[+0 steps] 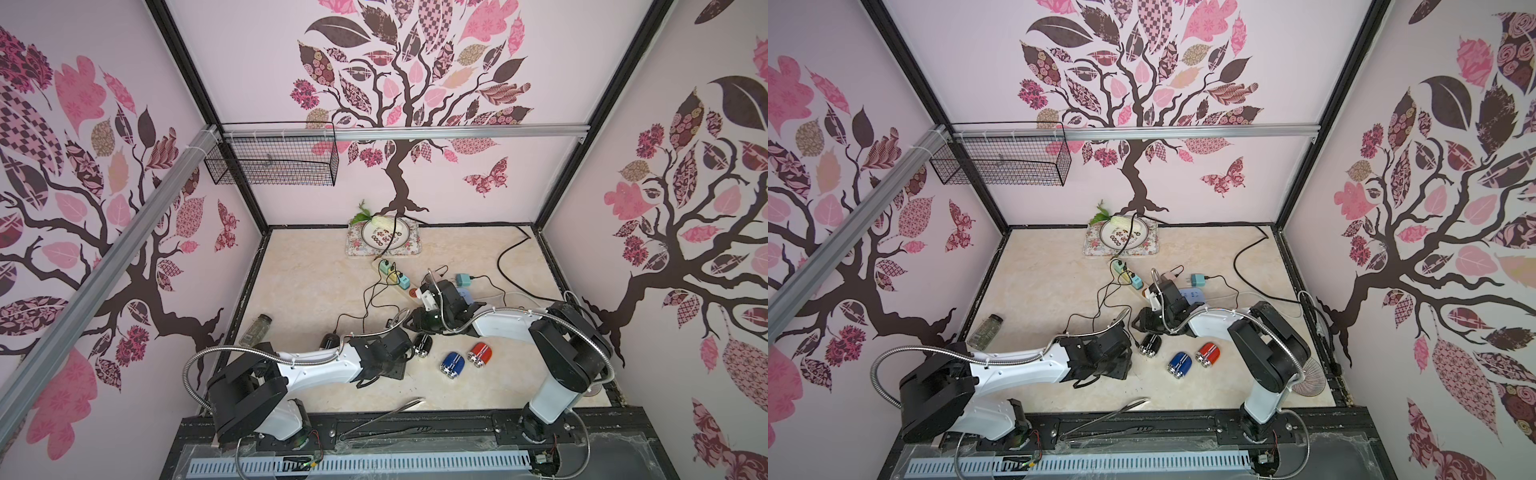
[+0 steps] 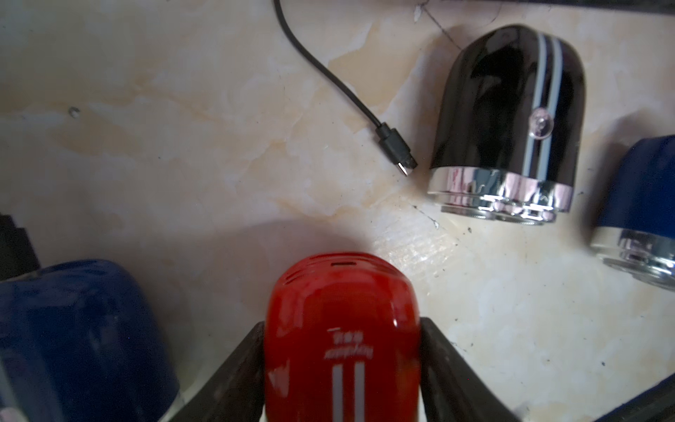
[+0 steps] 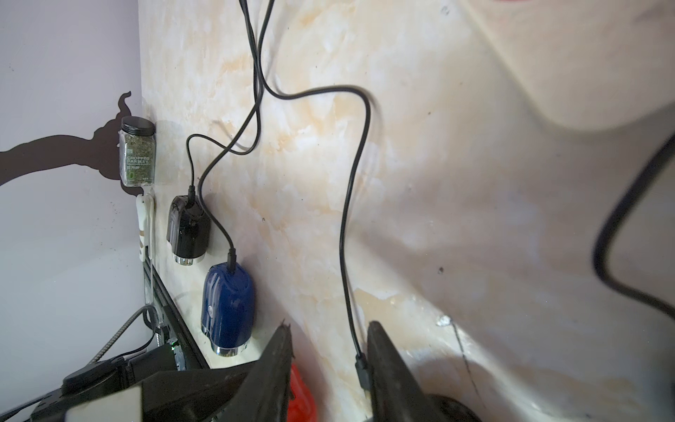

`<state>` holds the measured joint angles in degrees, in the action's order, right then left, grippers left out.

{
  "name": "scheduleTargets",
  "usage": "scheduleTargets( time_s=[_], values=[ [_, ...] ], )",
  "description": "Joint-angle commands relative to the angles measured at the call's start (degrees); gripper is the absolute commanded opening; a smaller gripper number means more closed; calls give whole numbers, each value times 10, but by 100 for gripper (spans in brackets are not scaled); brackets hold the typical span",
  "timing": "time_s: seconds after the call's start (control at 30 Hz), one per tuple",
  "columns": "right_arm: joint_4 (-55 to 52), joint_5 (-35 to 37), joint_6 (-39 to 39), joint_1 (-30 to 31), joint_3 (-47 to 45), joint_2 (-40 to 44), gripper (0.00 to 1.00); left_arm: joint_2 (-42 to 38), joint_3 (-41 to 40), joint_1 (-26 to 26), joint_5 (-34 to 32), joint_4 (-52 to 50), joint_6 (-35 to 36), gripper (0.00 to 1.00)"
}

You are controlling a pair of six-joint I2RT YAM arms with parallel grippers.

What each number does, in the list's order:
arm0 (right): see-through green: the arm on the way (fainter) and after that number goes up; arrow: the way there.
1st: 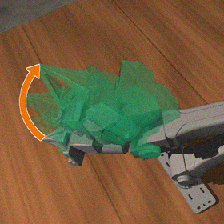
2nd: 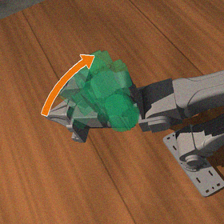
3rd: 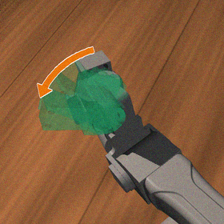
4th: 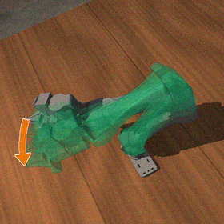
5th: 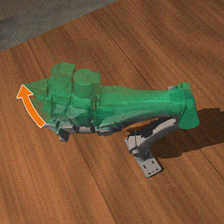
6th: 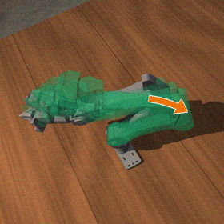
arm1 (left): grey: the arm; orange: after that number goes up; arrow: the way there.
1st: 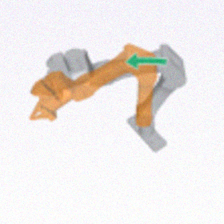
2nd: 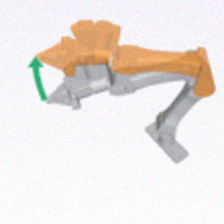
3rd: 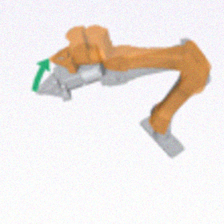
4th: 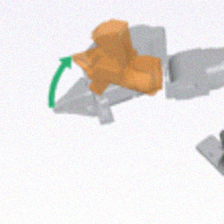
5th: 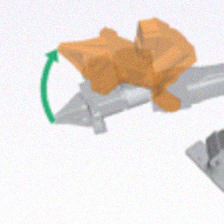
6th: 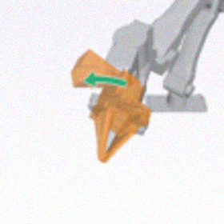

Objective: Unplug the electric shaver
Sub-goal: Place the electric shaver at the center of the board.

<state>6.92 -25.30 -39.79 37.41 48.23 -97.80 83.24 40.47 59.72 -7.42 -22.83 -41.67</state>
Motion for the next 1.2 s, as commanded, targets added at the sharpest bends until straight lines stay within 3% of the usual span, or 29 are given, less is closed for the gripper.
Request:
scheduleTargets(
  time_s=[0.0, 0.23, 0.47, 0.67, 0.87, 1.17],
  values=[
    [-12, 4, 6, -3, -3, 26, 38, -5, 28, -1, -1, 9, 10, 64],
    [-12, 5, 7, -4, -6, 31, 38, 0, 33, -1, -3, 5, 10, 64],
    [-47, 27, 31, -6, 10, 49, 43, -75, 37, -30, -21, -5, 20, 65],
    [-92, 66, 69, -10, 43, 70, 45, -148, 60, -113, -25, -17, 50, 66],
    [-149, 129, 106, -10, 89, 85, 47, -158, 95, -215, -2, -22, 64, 65],
    [-206, 228, 157, -9, 180, 64, 46, -82, 159, -372, 89, 14, 39, 64]
  ],
)
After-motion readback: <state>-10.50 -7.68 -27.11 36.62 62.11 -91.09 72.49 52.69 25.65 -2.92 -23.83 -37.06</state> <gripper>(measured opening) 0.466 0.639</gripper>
